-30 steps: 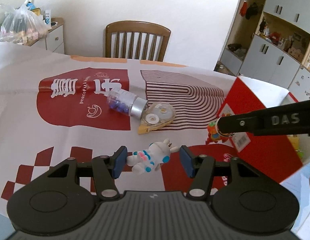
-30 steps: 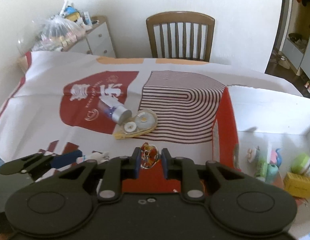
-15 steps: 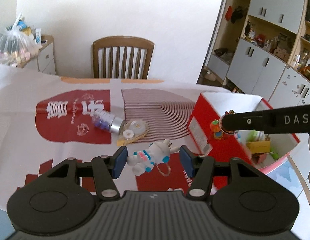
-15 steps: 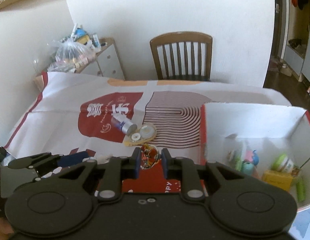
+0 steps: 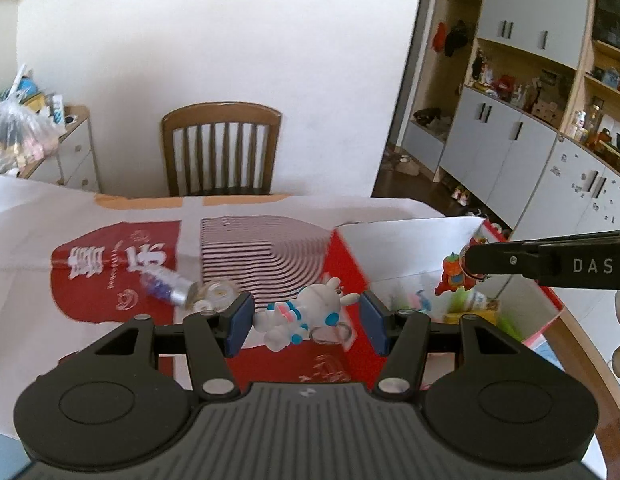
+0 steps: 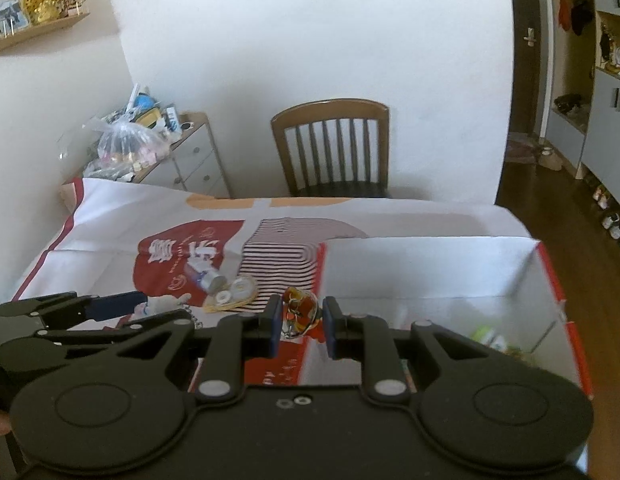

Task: Organize rigid objects
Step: 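Carry the astronaut and fish keychains over the cardboard box, then open the left tool to drop the astronaut while the right tool releases the fish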

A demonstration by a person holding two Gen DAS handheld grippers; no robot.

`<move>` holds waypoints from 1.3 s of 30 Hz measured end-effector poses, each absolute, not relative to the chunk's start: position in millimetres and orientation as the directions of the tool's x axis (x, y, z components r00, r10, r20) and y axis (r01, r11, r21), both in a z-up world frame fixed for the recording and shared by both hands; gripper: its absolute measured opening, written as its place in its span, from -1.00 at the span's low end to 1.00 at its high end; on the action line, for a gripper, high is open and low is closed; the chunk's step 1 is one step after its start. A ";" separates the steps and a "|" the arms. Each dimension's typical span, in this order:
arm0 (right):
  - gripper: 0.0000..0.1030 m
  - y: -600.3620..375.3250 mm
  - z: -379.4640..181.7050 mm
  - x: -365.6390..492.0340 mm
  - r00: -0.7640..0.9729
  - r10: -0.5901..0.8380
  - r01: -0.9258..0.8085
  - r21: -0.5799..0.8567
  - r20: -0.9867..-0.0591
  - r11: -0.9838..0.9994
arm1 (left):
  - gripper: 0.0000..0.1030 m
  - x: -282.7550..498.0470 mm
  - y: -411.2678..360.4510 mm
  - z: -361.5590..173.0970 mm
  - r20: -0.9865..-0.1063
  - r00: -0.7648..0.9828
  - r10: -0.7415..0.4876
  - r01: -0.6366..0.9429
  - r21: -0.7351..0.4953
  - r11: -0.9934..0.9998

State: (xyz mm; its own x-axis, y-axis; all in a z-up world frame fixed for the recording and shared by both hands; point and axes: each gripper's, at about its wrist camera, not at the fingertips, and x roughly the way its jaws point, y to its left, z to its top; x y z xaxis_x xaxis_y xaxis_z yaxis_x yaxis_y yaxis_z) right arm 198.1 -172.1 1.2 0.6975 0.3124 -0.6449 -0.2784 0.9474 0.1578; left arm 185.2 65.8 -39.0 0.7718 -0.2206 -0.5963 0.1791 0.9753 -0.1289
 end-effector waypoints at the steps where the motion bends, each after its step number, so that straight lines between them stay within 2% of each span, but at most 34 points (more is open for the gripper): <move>1: -0.61 -178.7 1.9 197.4 0.700 0.310 -0.276 0.157 -0.644 0.948 | 0.11 185.2 59.5 -36.9 -0.594 0.773 -0.223 0.185 -0.126 0.975; 15: -0.61 -271.4 -3.0 198.6 0.719 0.270 -0.222 0.157 -0.640 0.962 | 0.11 213.3 -26.0 -29.4 -0.606 0.760 -0.237 0.215 -0.110 0.970; 28: -0.61 -321.4 -35.2 228.9 0.707 0.218 -0.185 0.121 -0.673 0.975 | 0.11 268.1 -97.2 -67.6 -0.674 0.702 -0.229 0.257 -0.060 0.965; 39: -0.61 -319.1 -70.0 263.1 0.677 0.211 -0.220 0.079 -0.706 0.972 | 0.11 314.7 -133.8 -107.1 -0.732 0.653 -0.197 0.306 0.017 0.952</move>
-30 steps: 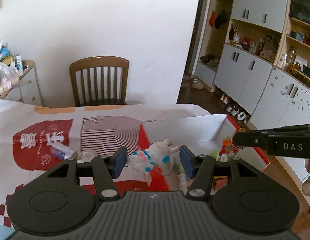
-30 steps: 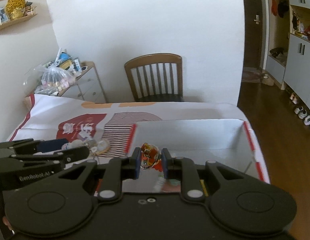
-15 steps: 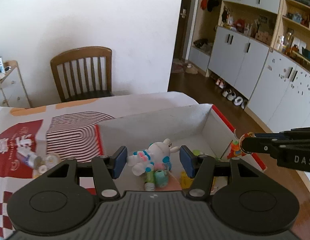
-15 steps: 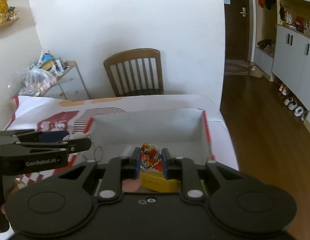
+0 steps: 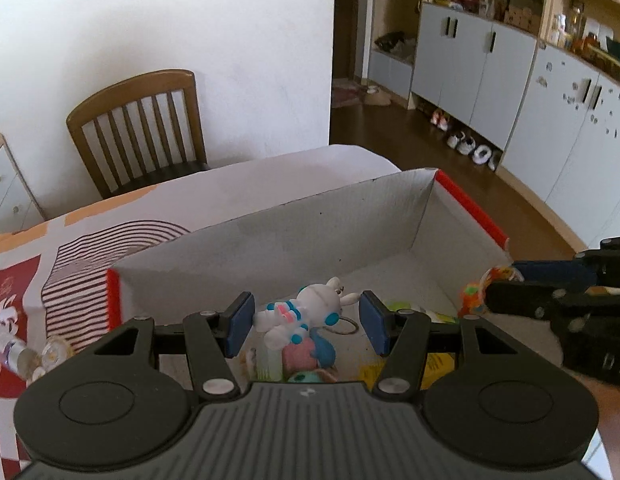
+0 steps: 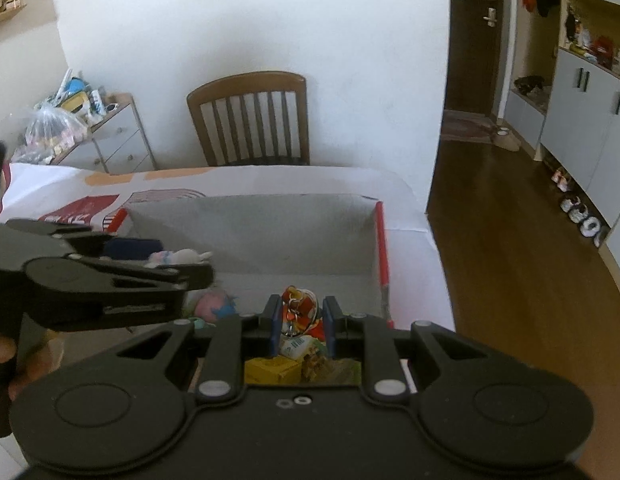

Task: Organize rigid objects
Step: 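Open the left tool to drop the astronaut while the right tool releases the fish, then withdraw both open tools from the box toward the remaining items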

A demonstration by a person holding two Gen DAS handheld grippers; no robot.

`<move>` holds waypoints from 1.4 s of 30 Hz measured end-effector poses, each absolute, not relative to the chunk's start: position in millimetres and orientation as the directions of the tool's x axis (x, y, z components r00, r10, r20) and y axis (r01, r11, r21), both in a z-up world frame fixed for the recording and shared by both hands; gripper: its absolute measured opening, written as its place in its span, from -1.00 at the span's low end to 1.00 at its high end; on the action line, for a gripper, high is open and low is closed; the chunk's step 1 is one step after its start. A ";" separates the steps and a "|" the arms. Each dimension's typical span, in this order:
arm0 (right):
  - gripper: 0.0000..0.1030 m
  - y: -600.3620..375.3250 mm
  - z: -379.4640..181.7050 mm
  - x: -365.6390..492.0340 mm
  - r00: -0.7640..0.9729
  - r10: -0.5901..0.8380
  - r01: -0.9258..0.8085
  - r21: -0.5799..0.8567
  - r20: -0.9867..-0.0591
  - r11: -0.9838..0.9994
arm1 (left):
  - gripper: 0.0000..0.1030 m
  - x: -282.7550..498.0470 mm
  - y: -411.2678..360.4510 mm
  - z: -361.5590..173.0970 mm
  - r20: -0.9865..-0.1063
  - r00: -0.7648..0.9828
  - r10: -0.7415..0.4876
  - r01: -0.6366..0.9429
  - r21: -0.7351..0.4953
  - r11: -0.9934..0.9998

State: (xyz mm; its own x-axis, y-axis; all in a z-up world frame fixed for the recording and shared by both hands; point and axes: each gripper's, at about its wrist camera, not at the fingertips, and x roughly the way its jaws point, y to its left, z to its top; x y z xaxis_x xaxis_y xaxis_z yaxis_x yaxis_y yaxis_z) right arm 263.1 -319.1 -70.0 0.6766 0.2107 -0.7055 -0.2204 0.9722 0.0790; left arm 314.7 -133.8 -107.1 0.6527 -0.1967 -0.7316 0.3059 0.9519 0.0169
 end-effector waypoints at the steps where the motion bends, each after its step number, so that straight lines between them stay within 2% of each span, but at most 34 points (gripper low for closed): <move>1: -0.61 -317.2 -73.1 265.4 0.673 0.214 -0.227 0.077 -0.708 0.971 | 0.11 316.2 -135.4 -109.0 -0.734 0.651 -0.195 0.308 0.020 0.951; 10: -0.62 -305.5 -92.3 274.1 0.650 0.251 -0.283 0.079 -0.718 0.956 | 0.11 345.1 -137.4 -131.4 -0.775 0.611 -0.164 0.284 0.022 0.959; 26: -0.60 -289.2 -103.4 265.4 0.545 0.264 -0.323 0.091 -0.795 0.942 | 0.10 363.1 -134.8 -153.2 -0.858 0.490 -0.156 0.253 -0.031 0.967; 32: -0.44 -291.1 -105.4 259.9 0.531 0.270 -0.304 0.116 -0.803 0.945 | 0.10 359.1 -127.6 -146.1 -0.854 0.491 -0.172 0.232 -0.062 0.971; 36: -0.21 -296.9 -102.2 259.2 0.534 0.281 -0.295 0.135 -0.797 0.946 | 0.11 351.3 -125.2 -136.9 -0.841 0.507 -0.189 0.230 -0.079 0.970; 42: -0.13 -305.2 -88.5 250.4 0.546 0.286 -0.290 0.143 -0.787 0.946 | 0.22 332.5 -119.2 -117.3 -0.810 0.554 -0.195 0.226 -0.078 0.971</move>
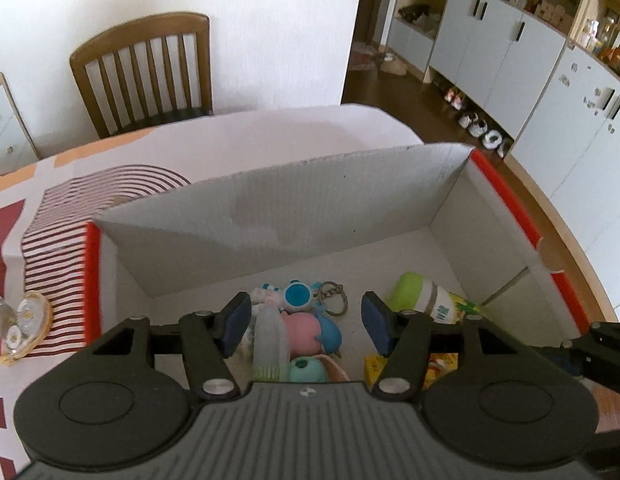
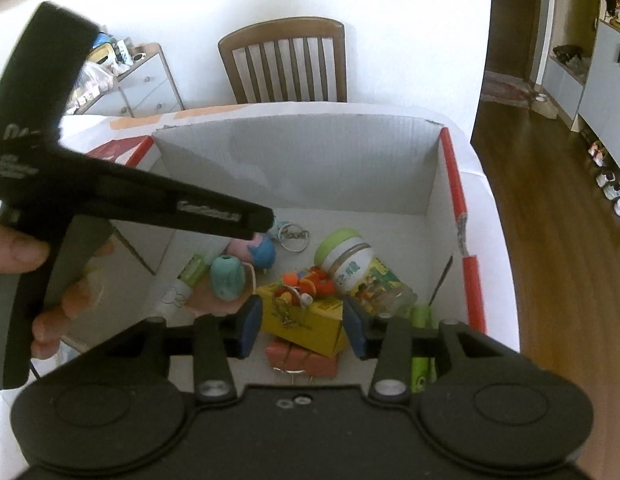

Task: Organize rigid objects
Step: 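Withdraw both open tools from the box toward the remaining items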

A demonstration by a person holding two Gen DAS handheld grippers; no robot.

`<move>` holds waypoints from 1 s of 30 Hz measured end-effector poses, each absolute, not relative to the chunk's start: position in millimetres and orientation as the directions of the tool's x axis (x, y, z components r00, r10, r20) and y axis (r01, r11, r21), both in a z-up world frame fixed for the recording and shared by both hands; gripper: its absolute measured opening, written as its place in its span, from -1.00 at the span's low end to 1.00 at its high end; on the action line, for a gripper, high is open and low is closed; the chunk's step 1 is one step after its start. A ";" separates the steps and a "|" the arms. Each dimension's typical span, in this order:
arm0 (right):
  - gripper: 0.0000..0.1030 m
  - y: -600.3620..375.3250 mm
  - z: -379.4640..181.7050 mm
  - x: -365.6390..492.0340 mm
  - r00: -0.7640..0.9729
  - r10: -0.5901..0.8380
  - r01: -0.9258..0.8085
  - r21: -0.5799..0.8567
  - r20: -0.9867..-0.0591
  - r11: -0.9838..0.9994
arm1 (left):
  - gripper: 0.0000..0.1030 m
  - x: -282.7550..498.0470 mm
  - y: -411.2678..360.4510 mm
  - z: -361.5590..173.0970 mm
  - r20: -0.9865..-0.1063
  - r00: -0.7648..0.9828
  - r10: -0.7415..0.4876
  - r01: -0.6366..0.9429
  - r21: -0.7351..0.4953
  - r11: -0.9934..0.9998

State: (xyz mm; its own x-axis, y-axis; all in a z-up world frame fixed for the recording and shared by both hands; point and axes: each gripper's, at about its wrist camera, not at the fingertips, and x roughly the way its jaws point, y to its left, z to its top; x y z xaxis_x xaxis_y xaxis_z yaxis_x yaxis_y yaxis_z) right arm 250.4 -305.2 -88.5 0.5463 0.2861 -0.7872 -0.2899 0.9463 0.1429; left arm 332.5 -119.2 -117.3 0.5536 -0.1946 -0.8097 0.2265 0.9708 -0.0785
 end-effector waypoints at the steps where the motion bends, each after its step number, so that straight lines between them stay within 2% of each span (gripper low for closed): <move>1: -0.11 -305.7 -86.6 249.2 0.549 0.286 -0.290 0.142 -0.785 0.947 | 0.25 328.6 -117.9 -113.9 -0.803 0.563 -0.195 0.225 -0.078 0.971; 23: 0.40 -291.5 -26.5 199.9 0.605 0.363 -0.386 0.138 -0.709 0.912 | 0.25 237.9 -81.9 -41.6 -0.681 0.700 -0.214 0.205 -0.095 0.974; 25: 0.44 -286.9 -22.1 196.3 0.609 0.367 -0.395 0.132 -0.703 0.909 | 0.37 229.6 -75.4 -37.4 -0.671 0.710 -0.213 0.200 -0.098 0.975; 30: 0.59 -271.2 -16.0 188.6 0.617 0.371 -0.413 0.116 -0.694 0.903 | 0.40 210.3 -55.1 -30.1 -0.648 0.732 -0.211 0.189 -0.104 0.976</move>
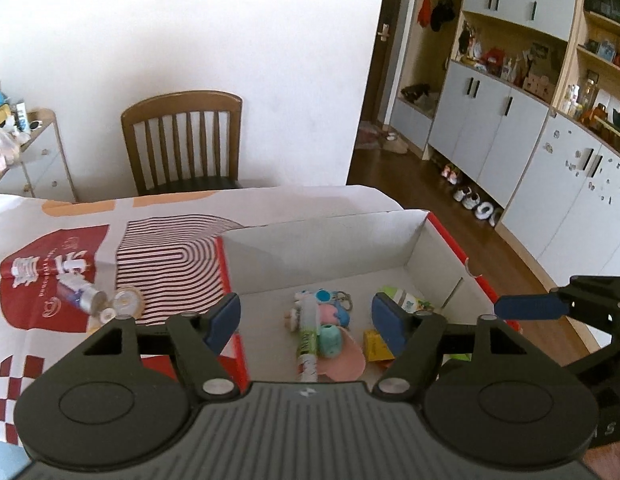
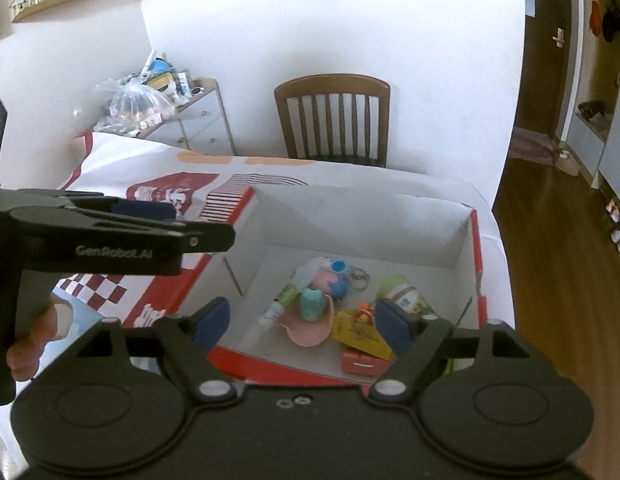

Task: Organize rigid objects
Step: 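Withdraw both open tools from the box toward the remaining items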

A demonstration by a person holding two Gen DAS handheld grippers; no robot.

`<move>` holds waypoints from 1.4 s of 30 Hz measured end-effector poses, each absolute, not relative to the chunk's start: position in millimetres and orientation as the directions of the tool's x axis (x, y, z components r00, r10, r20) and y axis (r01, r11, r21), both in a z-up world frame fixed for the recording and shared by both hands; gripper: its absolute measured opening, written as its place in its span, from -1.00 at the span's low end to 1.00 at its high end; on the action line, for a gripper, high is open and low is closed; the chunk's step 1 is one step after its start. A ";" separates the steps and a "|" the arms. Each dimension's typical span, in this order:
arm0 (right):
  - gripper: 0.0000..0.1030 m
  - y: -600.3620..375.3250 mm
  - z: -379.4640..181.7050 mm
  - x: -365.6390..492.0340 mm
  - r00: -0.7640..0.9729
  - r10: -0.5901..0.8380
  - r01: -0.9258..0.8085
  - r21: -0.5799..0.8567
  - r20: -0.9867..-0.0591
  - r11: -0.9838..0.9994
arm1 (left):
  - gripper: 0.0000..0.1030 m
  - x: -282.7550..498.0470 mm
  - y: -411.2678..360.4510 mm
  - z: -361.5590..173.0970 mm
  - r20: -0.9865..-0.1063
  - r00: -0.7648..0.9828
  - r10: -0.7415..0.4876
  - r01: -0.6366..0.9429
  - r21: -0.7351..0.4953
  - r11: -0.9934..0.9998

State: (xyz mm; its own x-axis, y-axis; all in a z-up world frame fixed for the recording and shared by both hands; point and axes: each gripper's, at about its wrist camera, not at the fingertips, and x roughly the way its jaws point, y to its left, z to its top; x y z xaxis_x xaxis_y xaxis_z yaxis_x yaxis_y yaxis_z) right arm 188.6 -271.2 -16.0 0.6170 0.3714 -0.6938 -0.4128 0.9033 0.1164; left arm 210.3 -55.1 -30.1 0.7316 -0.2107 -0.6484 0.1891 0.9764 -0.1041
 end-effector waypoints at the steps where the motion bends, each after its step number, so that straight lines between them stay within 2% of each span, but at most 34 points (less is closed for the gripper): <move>1: 0.62 -267.0 -15.2 186.7 0.620 0.370 -0.416 0.110 -0.692 0.903 | 0.40 207.1 -50.6 -29.8 -0.645 0.734 -0.211 0.188 -0.106 0.976; 9: 0.84 -235.5 -11.5 182.3 0.637 0.365 -0.403 0.110 -0.679 0.909 | 0.57 187.3 -1.6 -29.6 -0.627 0.746 -0.224 0.178 -0.136 0.975; 21: 0.97 -165.9 -9.6 180.6 0.652 0.372 -0.394 0.123 -0.660 0.911 | 0.64 176.5 84.0 -40.6 -0.630 0.740 -0.234 0.168 -0.163 0.972; 23: 0.97 -154.0 -11.7 182.2 0.651 0.371 -0.396 0.121 -0.662 0.910 | 0.69 176.0 96.6 -43.2 -0.632 0.737 -0.241 0.173 -0.168 0.971; 27: 0.97 -130.2 -16.8 187.4 0.644 0.366 -0.397 0.116 -0.672 0.911 | 0.98 177.3 121.4 -50.8 -0.626 0.749 -0.215 0.164 -0.139 0.977; 42: 0.97 -52.4 -43.7 232.1 0.612 0.318 -0.403 0.060 -0.725 0.913 | 0.98 233.1 193.9 -91.4 -0.591 0.793 -0.148 0.091 -0.125 0.988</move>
State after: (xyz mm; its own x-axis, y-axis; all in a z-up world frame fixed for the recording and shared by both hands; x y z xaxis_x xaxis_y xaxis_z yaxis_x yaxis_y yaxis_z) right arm 232.1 -52.4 -43.7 0.6116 0.3176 -0.7246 -0.4033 0.9131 0.0599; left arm 233.1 193.9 -91.4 0.7931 -0.1477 -0.5909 0.0905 0.9880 -0.1255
